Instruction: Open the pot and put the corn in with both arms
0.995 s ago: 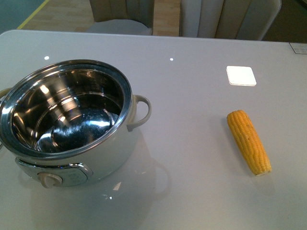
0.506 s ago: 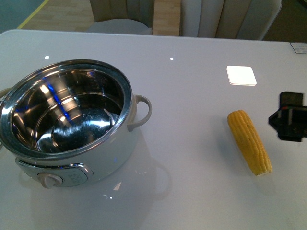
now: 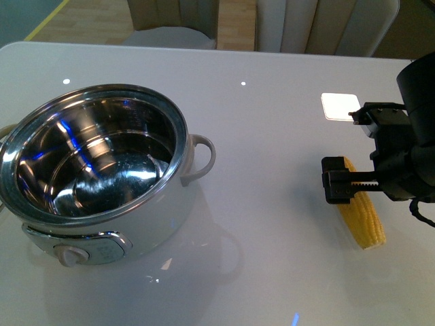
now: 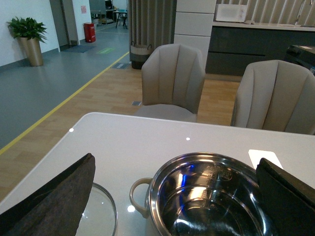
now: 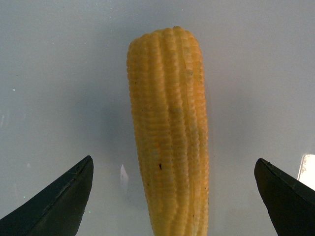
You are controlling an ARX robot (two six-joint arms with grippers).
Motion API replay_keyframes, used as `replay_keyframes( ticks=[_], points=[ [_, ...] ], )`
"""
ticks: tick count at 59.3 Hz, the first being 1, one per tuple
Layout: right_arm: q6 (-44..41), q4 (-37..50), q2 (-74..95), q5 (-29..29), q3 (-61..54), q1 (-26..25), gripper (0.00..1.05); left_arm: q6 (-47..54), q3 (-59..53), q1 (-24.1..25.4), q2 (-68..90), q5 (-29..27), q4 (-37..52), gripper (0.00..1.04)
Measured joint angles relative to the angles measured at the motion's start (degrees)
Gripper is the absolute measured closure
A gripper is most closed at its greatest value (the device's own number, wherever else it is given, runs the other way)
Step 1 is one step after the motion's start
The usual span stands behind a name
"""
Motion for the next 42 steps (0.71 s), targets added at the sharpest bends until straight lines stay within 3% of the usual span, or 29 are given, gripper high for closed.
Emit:
replay_keyframes(
  ticks=[12,33,42],
  points=[
    [-0.68,-2.05,4.42,-0.22,4.39,-0.02,0.09,0.00,0.00,0.00,0.00,-0.02,0.00,0.07],
    [-2.34,-4.04,5.62,-2.21,2.14,0.09,0.65,0.00,0.00,0.00,0.00,0.00,0.00,0.07],
    [-2.34,-2.89,-1.07,-3.23,-2.86,1.16,0.78,0.00,0.00,0.00,0.00,0.00,0.00,0.07]
  ],
)
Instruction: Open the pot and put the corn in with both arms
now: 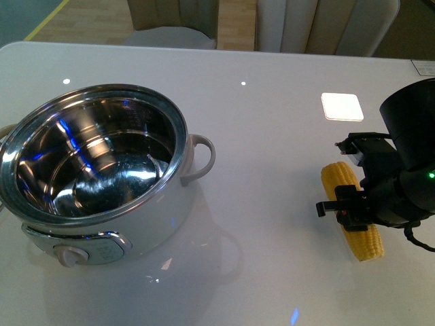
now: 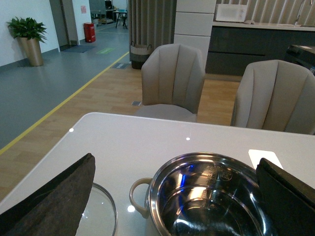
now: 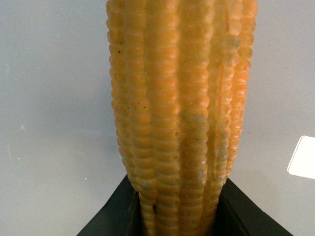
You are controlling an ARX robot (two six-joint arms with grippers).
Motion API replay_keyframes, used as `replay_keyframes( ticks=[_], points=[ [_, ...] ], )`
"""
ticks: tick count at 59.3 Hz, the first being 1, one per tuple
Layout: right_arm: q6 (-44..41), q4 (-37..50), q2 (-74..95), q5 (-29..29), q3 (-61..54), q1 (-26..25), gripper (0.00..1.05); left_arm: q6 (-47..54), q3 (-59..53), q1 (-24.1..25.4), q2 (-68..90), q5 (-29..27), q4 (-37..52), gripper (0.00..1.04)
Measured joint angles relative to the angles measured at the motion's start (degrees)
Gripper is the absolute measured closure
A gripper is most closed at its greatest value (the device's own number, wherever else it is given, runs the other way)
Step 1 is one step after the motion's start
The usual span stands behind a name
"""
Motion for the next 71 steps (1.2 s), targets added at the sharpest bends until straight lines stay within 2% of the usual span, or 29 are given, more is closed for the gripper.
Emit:
replay_keyframes(
  ticks=[7,15,27,52,71],
  points=[
    [2.84,-1.66,-11.41,-3.06,-1.68,2.10,0.83,0.00,0.00,0.00,0.00,0.00,0.00,0.07],
    [7.74,-5.99,-19.98,-3.65,0.20,5.79,0.84,0.00,0.00,0.00,0.00,-0.02,0.00,0.07],
    [14.62,-9.86,-22.60,-4.83,6.80,11.37,0.85,0.00,0.00,0.00,0.00,0.00,0.00,0.07],
    [28.24,-14.03,-12.17,-7.43,26.49,21.40,0.88,0.00,0.00,0.00,0.00,0.00,0.00,0.07],
    [30.34,-22.36,0.63,-6.05,41.59,27.45,0.89,0.00,0.00,0.00,0.00,0.00,0.00,0.07]
  ],
)
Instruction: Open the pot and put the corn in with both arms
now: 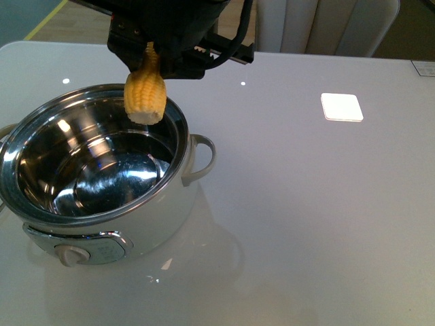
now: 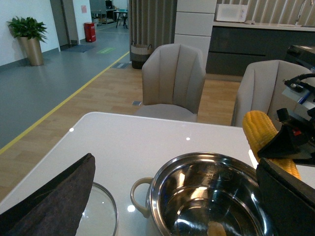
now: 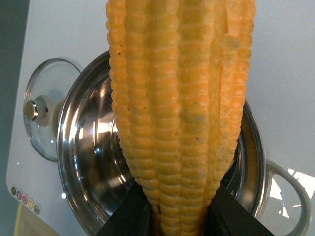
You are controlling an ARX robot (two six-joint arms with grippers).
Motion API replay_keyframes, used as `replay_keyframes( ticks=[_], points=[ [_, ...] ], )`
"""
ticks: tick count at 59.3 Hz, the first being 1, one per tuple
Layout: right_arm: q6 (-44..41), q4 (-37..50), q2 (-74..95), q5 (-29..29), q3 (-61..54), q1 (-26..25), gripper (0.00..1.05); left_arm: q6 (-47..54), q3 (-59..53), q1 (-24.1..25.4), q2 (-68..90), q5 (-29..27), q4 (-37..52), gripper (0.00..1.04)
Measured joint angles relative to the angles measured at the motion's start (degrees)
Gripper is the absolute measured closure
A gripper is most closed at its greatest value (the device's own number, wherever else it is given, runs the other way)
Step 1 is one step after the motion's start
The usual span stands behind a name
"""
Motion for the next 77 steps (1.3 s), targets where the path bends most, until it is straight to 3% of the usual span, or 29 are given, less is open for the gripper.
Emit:
replay_keyframes(
  ticks=[28,33,46,56,68,77],
  points=[
    [4.22,-4.61,6.34,-4.81,4.57,3.15,0.89,0.00,0.00,0.00,0.00,0.00,0.00,0.07],
    [4.90,-4.59,6.34,-5.11,3.21,3.34,0.72,0.00,0.00,0.00,0.00,0.00,0.00,0.07],
    [5.51,-4.09,6.34,-5.64,1.27,3.37,0.39,0.00,0.00,0.00,0.00,0.00,0.00,0.07],
    [5.51,-2.89,5.73,-5.40,-0.68,3.23,0.08,0.00,0.00,0.00,0.00,0.00,0.00,0.07],
    [6.60,3.85,-0.44,-5.40,-7.65,0.87,0.09,0.00,0.00,0.00,0.00,0.00,0.00,0.07],
    [9.94,13.11,-12.63,-5.70,-18.43,-4.70,0.09,0.00,0.00,0.00,0.00,0.00,0.00,0.07]
  ],
)
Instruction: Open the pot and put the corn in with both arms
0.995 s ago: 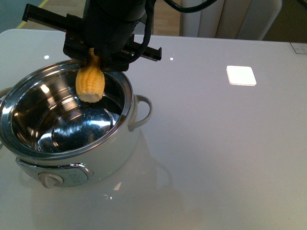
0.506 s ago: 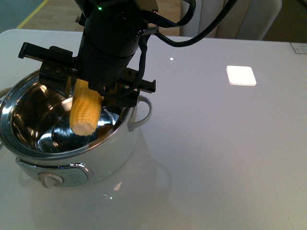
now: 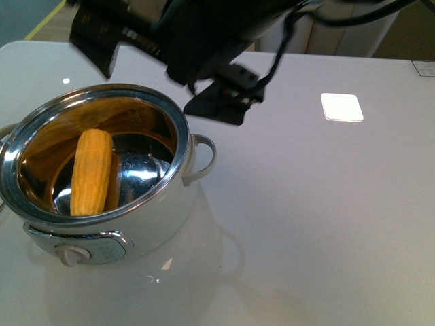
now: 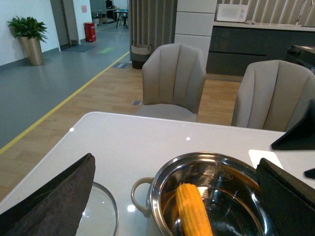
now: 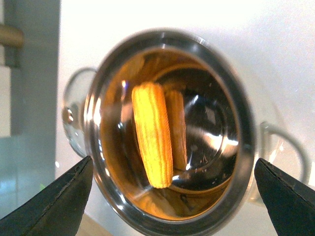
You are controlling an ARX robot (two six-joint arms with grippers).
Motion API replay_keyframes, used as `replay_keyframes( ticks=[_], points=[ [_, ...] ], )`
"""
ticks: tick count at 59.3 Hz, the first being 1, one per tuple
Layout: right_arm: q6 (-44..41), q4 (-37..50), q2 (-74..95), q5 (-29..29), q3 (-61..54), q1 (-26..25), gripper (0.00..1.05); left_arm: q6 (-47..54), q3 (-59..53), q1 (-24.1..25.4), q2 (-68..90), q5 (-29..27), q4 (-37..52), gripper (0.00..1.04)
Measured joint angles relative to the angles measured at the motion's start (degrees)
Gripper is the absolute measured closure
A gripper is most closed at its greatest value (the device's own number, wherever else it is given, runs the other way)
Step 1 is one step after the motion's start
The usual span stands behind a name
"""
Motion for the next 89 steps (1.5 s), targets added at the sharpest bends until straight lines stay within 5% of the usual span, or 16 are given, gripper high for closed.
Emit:
replay_keyframes(
  ticks=[16,32,38,44,65,89],
  points=[
    [-3.28,1.86,-25.90,2.82,-20.24,-12.72,0.09,0.00,0.00,0.00,0.00,0.00,0.00,0.07],
    [-9.81,-2.45,-48.11,6.38,-33.86,-20.31,0.09,0.00,0.00,0.00,0.00,-0.02,0.00,0.07],
    [-23.23,19.82,-52.68,20.13,-44.59,-20.39,0.24,0.00,0.00,0.00,0.00,0.02,0.00,0.07],
    [-35.10,34.82,-55.60,21.75,-52.33,-22.34,0.42,0.00,0.00,0.00,0.00,-0.02,-0.02,0.07],
    [-42.80,36.06,-66.49,16.28,-62.80,-27.87,1.03,0.00,0.00,0.00,0.00,0.00,-0.02,0.07],
    [-43.32,29.35,-78.66,9.77,-68.30,-34.56,1.03,0.00,0.00,0.00,0.00,0.00,-0.02,0.07]
  ],
)
